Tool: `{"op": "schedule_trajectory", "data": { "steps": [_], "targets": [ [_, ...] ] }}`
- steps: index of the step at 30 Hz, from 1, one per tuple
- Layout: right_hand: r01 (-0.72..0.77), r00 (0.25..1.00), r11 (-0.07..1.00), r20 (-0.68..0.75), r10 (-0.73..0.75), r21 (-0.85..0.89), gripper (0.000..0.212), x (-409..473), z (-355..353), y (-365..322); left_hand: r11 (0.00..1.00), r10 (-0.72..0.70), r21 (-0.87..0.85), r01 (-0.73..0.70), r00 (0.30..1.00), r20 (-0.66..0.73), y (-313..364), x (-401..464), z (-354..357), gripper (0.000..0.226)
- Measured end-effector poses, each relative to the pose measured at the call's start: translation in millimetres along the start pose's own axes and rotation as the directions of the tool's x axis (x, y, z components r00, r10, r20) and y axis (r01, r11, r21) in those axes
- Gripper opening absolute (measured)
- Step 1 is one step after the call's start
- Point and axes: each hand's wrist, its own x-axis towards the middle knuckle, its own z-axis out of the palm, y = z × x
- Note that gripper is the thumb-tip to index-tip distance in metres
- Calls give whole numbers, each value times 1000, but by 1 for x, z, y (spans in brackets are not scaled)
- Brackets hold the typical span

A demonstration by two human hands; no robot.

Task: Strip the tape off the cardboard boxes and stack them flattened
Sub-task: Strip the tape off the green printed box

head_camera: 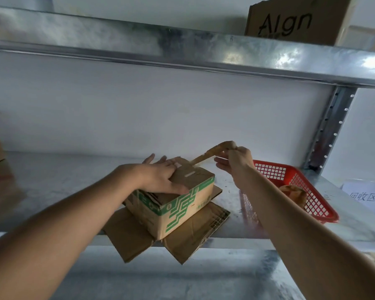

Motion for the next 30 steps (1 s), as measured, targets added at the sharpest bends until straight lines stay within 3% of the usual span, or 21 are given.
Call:
{"op": "schedule_trajectory", "data": {
  "steps": [3,6,8,10,13,16,20,30],
  "targets": [
    [-32,994,983,109,12,179,26,0,6,-1,999,-35,14,36,998,-59,23,6,3,141],
    [-1,991,981,133,-25,193,28,-4,8,-3,999,-11,-50,6,995,-98,21,7,5,114],
    [42,997,982,58,-53,185,26,-6,6,0,997,-10,-80,5,998,-62,6,4,1,102],
    [68,991,978,-122,-44,199,18,-1,-1,3,994,-47,-97,46,999,-10,-12,0,-6,101],
    [128,949,989,-298,-101,70,6,10,-19,3,982,-109,-149,115,993,49,-29,-2,-8,100],
    [195,960,971,-173,-218,-141,16,9,-21,9,961,-107,-252,115,993,45,-29,3,-5,94],
    [282,958,940,5,-286,-192,23,4,-4,12,965,-113,-237,116,993,27,-22,9,1,98],
    [305,932,903,-101,-349,-302,23,0,-35,-1,986,3,-163,-24,992,-128,34,29,-1,96]
  ]
}}
